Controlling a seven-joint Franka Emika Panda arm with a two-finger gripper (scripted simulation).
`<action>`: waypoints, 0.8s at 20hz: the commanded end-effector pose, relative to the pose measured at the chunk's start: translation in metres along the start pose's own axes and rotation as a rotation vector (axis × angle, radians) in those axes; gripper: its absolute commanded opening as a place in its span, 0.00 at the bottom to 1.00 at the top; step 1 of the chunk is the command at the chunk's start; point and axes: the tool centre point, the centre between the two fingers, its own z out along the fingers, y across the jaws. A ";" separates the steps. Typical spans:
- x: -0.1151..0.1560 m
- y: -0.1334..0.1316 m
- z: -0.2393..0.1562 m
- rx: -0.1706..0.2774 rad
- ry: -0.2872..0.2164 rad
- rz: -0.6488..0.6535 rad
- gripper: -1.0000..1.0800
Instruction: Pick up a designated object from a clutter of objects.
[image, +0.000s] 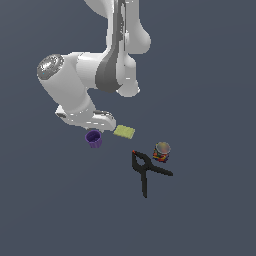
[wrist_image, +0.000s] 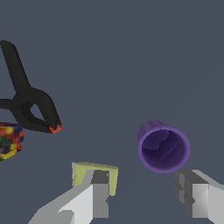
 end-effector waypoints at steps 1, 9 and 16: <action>-0.002 0.030 0.024 0.021 -0.024 0.052 0.62; -0.014 0.089 0.072 0.059 -0.068 0.157 0.62; -0.017 0.098 0.079 0.064 -0.075 0.173 0.62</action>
